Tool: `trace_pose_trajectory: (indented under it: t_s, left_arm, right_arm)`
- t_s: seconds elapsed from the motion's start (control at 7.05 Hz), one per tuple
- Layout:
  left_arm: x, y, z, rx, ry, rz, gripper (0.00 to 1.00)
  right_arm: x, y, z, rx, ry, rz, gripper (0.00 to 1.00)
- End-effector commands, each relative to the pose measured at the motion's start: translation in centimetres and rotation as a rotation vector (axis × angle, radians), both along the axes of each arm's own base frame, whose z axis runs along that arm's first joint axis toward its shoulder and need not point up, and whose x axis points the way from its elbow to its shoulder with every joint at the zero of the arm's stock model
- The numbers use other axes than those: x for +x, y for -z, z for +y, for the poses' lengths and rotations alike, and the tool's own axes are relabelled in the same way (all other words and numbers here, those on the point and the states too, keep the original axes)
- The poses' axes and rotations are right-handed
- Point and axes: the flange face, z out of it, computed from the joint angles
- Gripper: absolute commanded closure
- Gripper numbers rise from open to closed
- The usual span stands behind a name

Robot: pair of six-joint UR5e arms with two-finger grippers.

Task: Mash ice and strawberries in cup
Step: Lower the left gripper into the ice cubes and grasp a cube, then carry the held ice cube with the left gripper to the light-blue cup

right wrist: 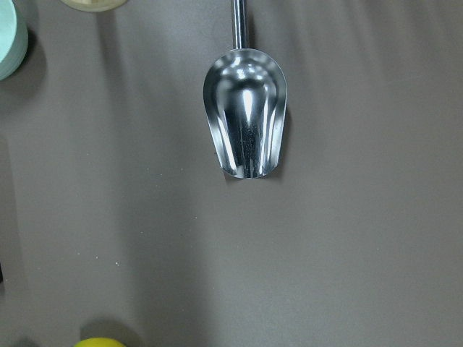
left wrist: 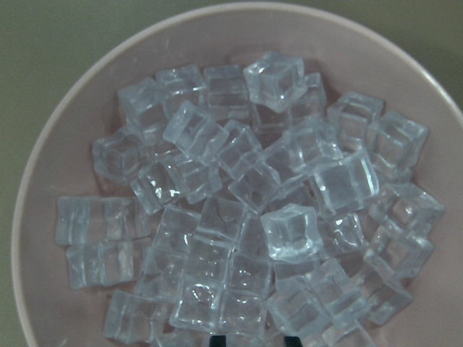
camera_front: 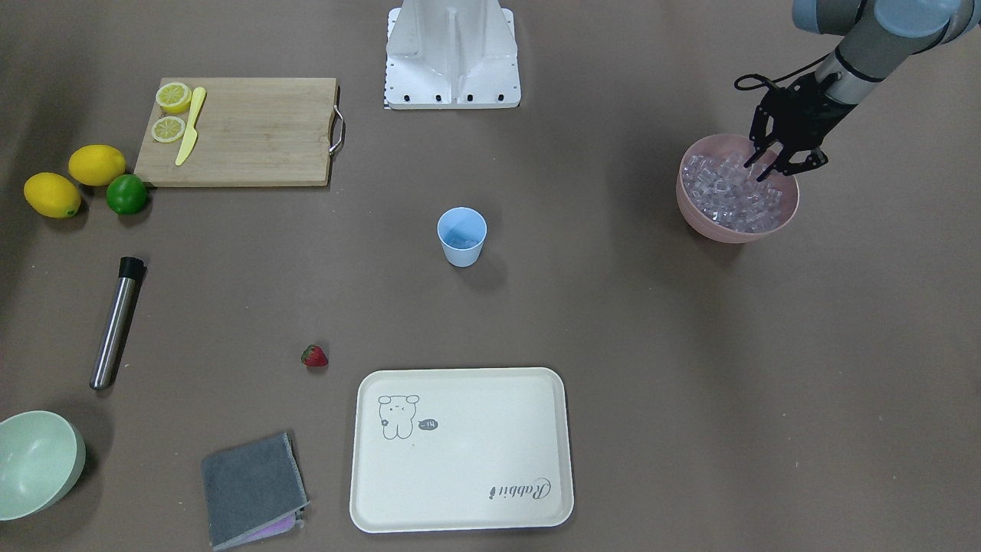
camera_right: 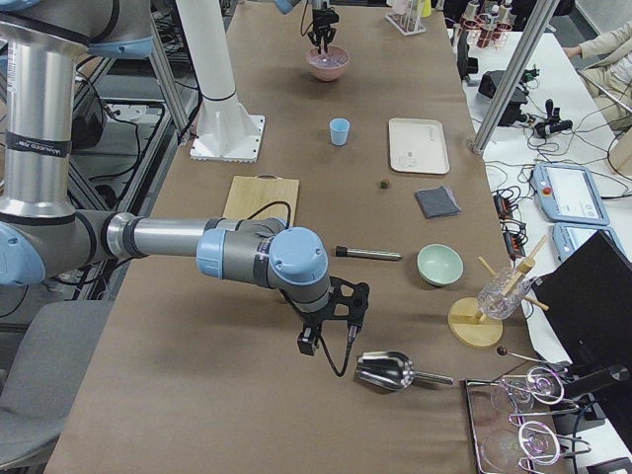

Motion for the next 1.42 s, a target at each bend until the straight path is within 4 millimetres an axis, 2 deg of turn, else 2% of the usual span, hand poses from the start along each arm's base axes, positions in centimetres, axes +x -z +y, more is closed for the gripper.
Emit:
trace_pose_trajectory:
  t_s: [0.0, 0.14, 0.43, 0.57, 0.71, 0.85, 0.99, 1.13, 1.28]
  left_arm:
    - [-0.2, 3.4, -2.6, 0.021, 0.038, 0.071, 1.00]
    - [1.8, 7.0, -4.9, -0.039, 0.108, 0.147, 1.00]
    - [6.1, 16.3, -9.5, -0.147, 0.231, 0.319, 1.00]
    - [8.2, 19.1, -11.5, -0.158, 0.271, 0.358, 1.00]
    - [10.8, 21.4, -12.5, -0.166, 0.306, 0.387, 1.00]
    - [14.1, 22.9, -12.1, -0.158, 0.352, 0.403, 1.00]
    - [18.0, 25.1, -10.1, -0.125, 0.376, 0.431, 1.00]
    - [22.0, 26.6, -7.0, -0.210, 0.412, 0.469, 1.00]
    - [25.7, 28.7, -4.2, -0.207, 0.441, 0.469, 1.00]
  right_arm:
    - [0.1, 0.3, 0.0, 0.007, -0.004, -0.002, 0.00]
    - [0.5, 0.6, 0.1, 0.012, -0.013, -0.003, 0.00]
    - [0.5, 0.7, 0.1, 0.014, -0.013, -0.004, 0.00]
    - [0.5, 0.6, 0.1, 0.013, -0.012, -0.003, 0.00]
    - [0.4, 1.0, 0.0, 0.025, -0.007, 0.000, 0.00]
    - [0.4, 1.2, -0.2, 0.033, -0.004, 0.002, 0.00]
    - [0.2, 1.4, -0.3, 0.039, 0.003, 0.003, 0.00]
    - [0.1, 1.5, -0.3, 0.042, 0.006, 0.003, 0.00]
    - [0.1, 2.1, -1.0, 0.056, 0.010, 0.008, 0.00]
